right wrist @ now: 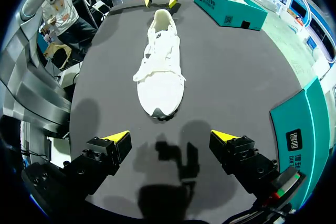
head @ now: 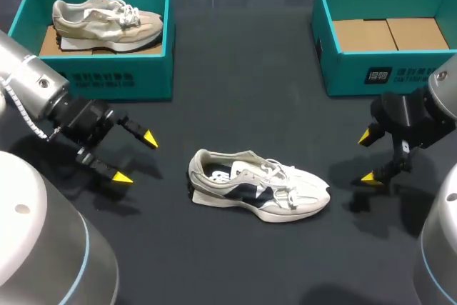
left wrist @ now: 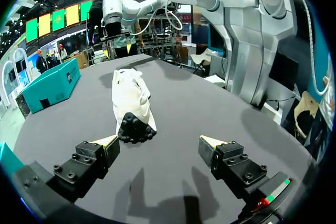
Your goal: Take the shoe out of the shoebox, open the shoe tongue, remove and reinsert the insole, then place the shoe into the shoebox
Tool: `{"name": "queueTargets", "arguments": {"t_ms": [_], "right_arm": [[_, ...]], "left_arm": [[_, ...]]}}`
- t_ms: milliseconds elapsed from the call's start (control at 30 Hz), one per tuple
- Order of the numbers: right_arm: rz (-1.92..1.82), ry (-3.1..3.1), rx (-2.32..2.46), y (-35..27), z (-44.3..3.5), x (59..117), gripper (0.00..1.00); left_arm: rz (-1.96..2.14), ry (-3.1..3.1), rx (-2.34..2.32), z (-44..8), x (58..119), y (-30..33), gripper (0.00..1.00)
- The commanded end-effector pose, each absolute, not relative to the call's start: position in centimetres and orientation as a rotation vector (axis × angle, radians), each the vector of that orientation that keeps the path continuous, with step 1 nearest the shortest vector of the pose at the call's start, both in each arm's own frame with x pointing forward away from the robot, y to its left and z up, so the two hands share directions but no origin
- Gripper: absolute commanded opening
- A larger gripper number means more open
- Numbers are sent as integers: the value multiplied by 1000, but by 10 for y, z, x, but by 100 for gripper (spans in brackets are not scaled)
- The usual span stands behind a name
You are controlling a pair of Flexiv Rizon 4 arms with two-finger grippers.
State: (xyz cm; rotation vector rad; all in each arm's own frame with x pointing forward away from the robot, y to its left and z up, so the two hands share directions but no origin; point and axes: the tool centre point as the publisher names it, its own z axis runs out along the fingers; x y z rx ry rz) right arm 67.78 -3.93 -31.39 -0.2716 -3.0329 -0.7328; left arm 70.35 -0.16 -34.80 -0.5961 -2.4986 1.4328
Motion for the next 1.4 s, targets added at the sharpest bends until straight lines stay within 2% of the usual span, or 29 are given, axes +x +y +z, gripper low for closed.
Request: {"name": "queueTargets", "arguments": {"t_ms": [33,267,567,933,1400], "right_arm": [[-728,-3036,-274,-39,-314,677,100],[-728,-3036,-274,-39,-314,677,100],[-728,-3036,-274,-39,-314,677,100],[-728,-3036,-274,-39,-314,677,100],[-728,-3036,-274,-39,-314,677,100]], "left_arm": [[1571,-2467,-506,-370,707,1,100],[1646,-2550,-306,-382,708,11,100],[1646,-2550,-306,-382,708,11,100],[1725,-2465,-252,-402,719,-9,100],[1671,-2494,-173,-399,718,-36,100]]}}
